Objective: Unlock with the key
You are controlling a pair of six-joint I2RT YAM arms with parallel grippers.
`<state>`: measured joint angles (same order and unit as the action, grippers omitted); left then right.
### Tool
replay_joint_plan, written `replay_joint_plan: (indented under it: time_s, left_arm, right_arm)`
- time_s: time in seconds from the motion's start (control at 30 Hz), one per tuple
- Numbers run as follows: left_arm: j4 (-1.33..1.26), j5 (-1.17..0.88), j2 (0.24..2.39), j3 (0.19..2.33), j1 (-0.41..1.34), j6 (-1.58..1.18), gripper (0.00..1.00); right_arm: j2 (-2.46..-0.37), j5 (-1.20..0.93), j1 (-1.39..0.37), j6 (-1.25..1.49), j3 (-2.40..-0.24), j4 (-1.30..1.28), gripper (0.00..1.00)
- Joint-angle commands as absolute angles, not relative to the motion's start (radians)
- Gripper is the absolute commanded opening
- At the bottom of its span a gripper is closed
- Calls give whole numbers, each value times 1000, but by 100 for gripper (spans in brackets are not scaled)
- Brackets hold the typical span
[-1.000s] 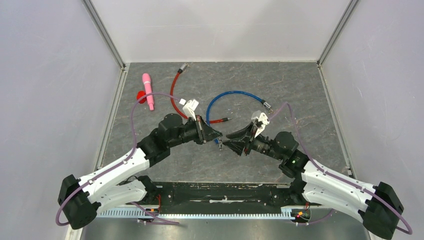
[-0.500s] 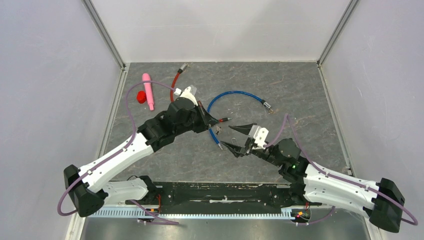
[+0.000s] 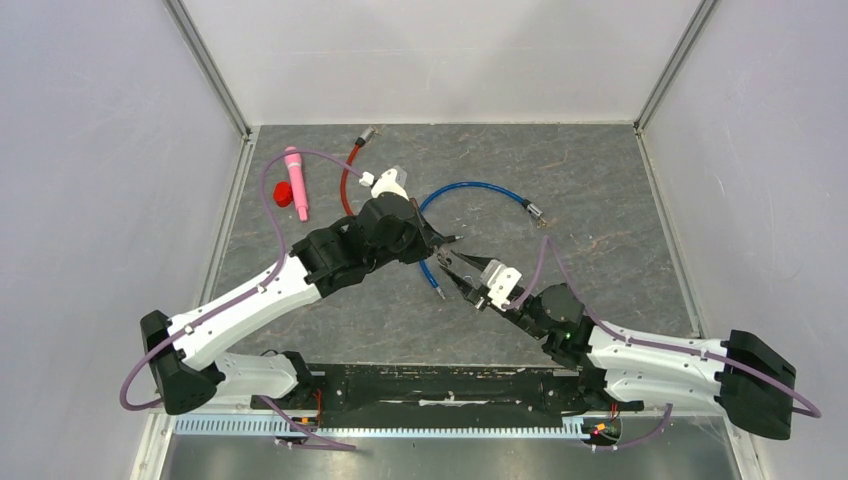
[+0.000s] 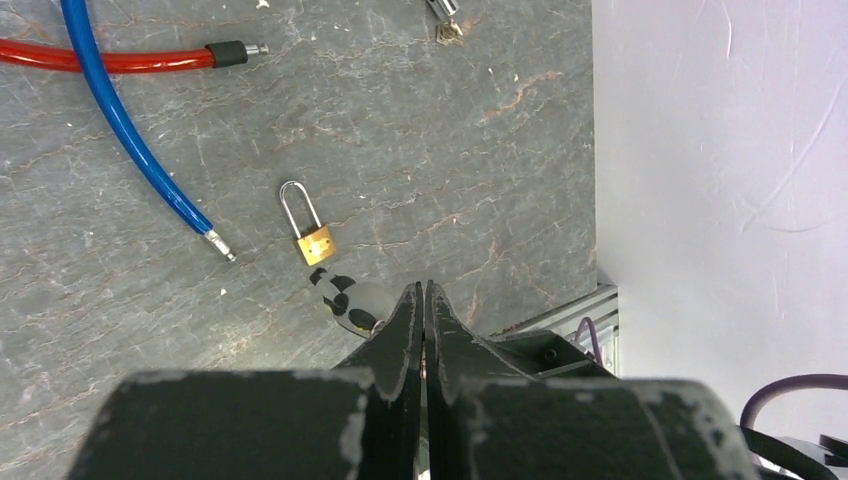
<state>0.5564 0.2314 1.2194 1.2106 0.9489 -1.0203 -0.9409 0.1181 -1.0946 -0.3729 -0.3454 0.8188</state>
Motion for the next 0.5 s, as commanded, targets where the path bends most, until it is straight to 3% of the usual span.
replay_joint_plan:
  time_s: [0.0, 0.47]
  left_arm:
    - [581, 333, 1240, 1280, 985, -1057, 2]
    - [589, 442, 1240, 1294, 1047, -1081, 2]
  right_arm:
    - [-969, 185, -1116, -414, -343, 962, 37]
    - [-1017, 312, -1162, -459, -342, 990, 20]
